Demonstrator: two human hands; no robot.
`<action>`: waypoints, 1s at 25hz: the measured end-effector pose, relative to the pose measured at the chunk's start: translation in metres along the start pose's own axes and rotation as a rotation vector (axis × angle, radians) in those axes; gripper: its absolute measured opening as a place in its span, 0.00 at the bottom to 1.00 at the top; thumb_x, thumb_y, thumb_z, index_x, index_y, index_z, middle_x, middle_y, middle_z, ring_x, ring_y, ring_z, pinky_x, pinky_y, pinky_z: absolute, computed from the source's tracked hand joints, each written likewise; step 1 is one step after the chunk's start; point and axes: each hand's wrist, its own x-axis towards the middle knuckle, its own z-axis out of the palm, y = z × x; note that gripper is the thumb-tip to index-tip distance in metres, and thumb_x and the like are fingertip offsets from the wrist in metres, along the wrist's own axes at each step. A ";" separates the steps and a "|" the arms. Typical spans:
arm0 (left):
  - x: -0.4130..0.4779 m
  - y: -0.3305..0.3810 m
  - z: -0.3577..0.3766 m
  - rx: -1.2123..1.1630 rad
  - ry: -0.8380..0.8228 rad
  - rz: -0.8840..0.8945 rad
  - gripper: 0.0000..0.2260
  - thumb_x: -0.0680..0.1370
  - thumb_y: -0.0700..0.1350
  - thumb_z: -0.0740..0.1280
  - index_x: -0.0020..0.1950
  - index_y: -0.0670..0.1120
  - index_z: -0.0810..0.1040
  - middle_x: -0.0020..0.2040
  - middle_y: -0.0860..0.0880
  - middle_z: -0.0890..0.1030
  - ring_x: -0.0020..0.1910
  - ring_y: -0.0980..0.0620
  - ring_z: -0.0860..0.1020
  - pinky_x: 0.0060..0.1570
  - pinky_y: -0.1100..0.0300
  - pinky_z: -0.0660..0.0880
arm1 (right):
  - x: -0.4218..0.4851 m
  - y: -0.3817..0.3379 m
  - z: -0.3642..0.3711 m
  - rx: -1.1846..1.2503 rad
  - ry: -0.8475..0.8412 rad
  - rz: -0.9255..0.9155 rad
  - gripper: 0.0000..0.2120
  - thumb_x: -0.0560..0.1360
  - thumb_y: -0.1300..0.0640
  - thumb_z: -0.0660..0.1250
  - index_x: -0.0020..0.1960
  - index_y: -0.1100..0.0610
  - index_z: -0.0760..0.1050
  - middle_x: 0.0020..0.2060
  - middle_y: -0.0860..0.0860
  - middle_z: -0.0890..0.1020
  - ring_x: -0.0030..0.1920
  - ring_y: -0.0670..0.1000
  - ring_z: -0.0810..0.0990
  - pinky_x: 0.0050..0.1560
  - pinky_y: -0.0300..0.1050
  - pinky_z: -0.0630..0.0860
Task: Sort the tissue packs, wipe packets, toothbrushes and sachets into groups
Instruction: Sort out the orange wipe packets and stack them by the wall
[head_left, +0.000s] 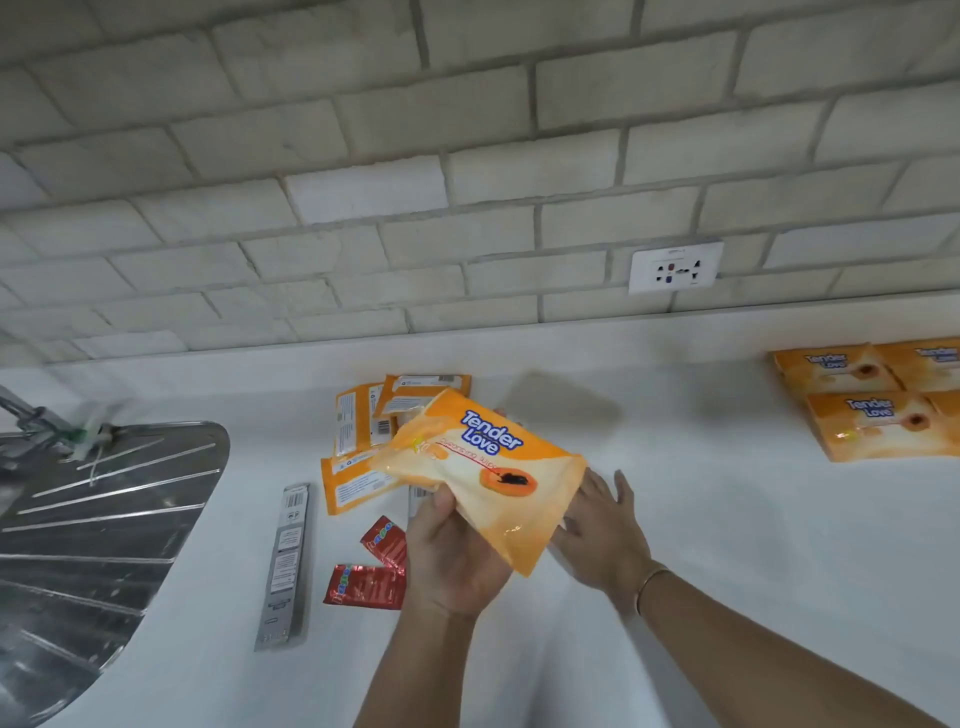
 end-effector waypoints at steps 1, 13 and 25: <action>-0.001 -0.005 0.004 0.053 0.061 0.019 0.30 0.72 0.45 0.79 0.73 0.43 0.74 0.67 0.41 0.80 0.67 0.41 0.78 0.67 0.43 0.75 | -0.005 0.005 -0.003 0.223 0.027 0.024 0.23 0.77 0.37 0.54 0.69 0.39 0.72 0.73 0.41 0.72 0.77 0.48 0.64 0.80 0.63 0.46; 0.048 -0.131 0.045 0.714 0.293 -0.110 0.34 0.71 0.36 0.76 0.75 0.51 0.70 0.65 0.39 0.82 0.63 0.37 0.81 0.65 0.42 0.74 | -0.086 0.044 -0.134 1.758 0.131 0.510 0.14 0.80 0.58 0.66 0.60 0.67 0.78 0.46 0.62 0.85 0.40 0.56 0.83 0.39 0.47 0.80; 0.211 -0.298 0.094 0.971 0.598 -0.283 0.08 0.74 0.38 0.68 0.46 0.44 0.87 0.43 0.48 0.88 0.41 0.50 0.85 0.41 0.60 0.80 | -0.056 0.274 -0.254 0.903 0.464 0.616 0.06 0.76 0.58 0.72 0.52 0.57 0.83 0.46 0.57 0.85 0.48 0.57 0.83 0.54 0.60 0.80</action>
